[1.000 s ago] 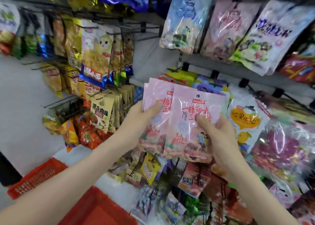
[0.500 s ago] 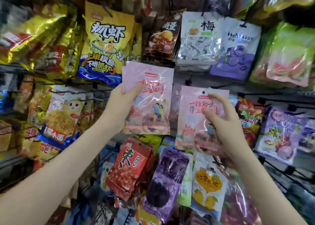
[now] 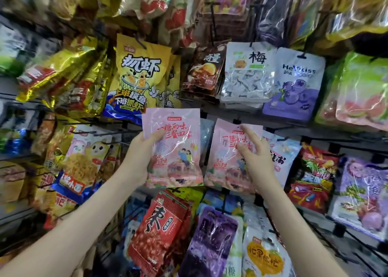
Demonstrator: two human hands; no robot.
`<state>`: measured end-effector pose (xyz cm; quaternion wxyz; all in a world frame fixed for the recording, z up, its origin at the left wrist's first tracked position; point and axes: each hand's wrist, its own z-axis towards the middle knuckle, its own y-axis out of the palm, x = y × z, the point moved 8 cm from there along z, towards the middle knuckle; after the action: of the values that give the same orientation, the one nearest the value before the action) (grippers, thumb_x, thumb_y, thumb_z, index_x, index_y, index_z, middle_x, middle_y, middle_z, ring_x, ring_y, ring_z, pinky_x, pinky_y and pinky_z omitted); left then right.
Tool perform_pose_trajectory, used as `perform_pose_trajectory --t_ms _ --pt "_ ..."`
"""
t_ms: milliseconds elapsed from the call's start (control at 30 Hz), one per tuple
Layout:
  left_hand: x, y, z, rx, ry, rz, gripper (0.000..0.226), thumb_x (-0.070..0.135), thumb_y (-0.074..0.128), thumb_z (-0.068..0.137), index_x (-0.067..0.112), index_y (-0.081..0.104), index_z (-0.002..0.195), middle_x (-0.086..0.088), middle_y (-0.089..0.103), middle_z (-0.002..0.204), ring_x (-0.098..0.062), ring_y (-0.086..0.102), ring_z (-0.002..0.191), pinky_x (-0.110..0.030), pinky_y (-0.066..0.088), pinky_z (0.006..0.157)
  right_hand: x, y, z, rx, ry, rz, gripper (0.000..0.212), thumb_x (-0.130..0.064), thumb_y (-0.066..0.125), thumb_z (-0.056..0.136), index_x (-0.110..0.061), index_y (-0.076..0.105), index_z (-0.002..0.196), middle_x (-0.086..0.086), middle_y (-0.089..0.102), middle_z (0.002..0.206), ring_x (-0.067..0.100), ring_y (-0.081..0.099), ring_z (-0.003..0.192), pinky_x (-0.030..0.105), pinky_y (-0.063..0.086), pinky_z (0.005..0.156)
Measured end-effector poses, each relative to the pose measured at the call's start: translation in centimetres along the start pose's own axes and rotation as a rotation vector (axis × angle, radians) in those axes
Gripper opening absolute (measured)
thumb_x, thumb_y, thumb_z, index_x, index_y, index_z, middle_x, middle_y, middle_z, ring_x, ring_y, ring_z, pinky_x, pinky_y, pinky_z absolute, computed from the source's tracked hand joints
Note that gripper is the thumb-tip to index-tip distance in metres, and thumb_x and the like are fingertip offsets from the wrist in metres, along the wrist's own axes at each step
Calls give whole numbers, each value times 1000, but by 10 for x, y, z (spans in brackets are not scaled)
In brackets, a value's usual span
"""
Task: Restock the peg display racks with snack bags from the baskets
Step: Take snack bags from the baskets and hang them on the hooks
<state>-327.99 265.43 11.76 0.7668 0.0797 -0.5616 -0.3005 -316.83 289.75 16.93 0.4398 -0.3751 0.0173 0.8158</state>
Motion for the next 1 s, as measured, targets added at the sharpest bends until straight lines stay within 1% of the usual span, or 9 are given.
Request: perform_pose_trajectory --t_ms 100,233,333,400,500,633,800,900,1000 --pt "-8 -2 2 8 -6 13 16 21 56 96 17 65 108 -7 74 102 -29 69 96 -46 54 87 -3 0 -3 34 19 -6 45 -25 52 97 -53 45 131 2 36 142 12 37 127 36 29 108" --pt "-20 -5 7 16 -30 25 19 22 58 95 16 65 111 -6 74 102 -29 68 98 -47 52 91 -9 4 -4 -17 1 -122 44 -28 46 100 -51 41 136 9 32 139 7 50 101 35 38 101" --pt "-31 0 12 0 -68 15 23 22 59 94 14 64 115 -6 73 104 -28 69 100 -49 51 93 1 7 1 -68 97 -143 49 -23 44 100 -43 34 144 4 23 148 12 52 85 11 48 72" --pt "-38 5 14 -10 -90 8 24 22 59 93 14 64 115 -6 74 103 -28 70 98 -47 52 91 8 8 4 -112 150 -167 55 -22 46 99 -42 28 147 4 20 152 17 53 85 15 43 70" --pt "-43 16 15 -50 -116 16 24 22 59 93 12 64 115 -7 74 102 -28 70 96 -47 53 91 18 13 15 -159 197 -230 62 -19 52 96 -40 26 148 2 29 147 25 57 98 15 41 64" --pt "-50 28 14 -92 -154 47 16 21 57 94 12 65 105 -7 75 96 -24 72 86 -39 56 81 33 21 29 -239 254 -355 69 -11 49 88 -37 27 149 4 57 120 19 55 62 30 51 60" --pt "-56 37 4 -183 -112 159 15 14 53 95 14 68 96 -3 75 94 -17 71 85 -32 54 76 8 -4 21 -52 64 -734 45 -26 38 99 -21 38 145 13 67 96 29 60 88 32 39 65" --pt "-62 44 -1 -251 -101 208 17 10 52 95 13 67 90 1 75 89 -11 71 77 -24 55 68 -24 -8 -1 24 -37 -404 32 -38 43 98 -23 58 122 -3 66 81 17 63 81 32 46 68" --pt "-67 52 -4 -284 -90 233 15 9 52 95 13 66 90 5 74 83 -9 70 74 -22 54 68 -48 13 -13 -180 -111 -182 20 -34 53 95 -26 67 108 -17 67 97 -1 61 92 20 47 78"
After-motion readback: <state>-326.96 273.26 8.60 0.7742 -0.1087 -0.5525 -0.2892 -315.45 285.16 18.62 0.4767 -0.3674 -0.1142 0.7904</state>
